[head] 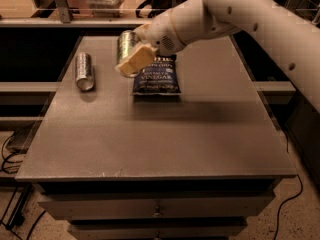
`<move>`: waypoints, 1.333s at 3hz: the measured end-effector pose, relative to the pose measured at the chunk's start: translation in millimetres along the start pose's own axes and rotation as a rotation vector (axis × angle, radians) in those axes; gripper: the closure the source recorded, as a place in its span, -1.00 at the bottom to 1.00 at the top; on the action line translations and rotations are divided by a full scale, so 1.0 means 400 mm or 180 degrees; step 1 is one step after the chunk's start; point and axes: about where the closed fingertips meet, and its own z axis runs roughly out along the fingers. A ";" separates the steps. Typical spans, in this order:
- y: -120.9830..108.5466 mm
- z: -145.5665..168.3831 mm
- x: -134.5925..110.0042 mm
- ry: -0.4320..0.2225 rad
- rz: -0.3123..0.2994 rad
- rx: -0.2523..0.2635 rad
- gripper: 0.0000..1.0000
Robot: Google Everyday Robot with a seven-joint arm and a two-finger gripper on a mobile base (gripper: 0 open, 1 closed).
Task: Move green can near redbull can
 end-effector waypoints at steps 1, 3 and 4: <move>0.024 0.097 -0.027 -0.0017 0.0099 -0.0065 0.20; 0.033 0.234 -0.040 0.0062 0.0256 -0.0066 -0.73; 0.033 0.286 -0.004 0.0095 0.0442 -0.0064 -1.00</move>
Offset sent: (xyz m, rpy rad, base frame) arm 0.0035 0.1023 -0.0340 0.0158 0.0825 -0.0252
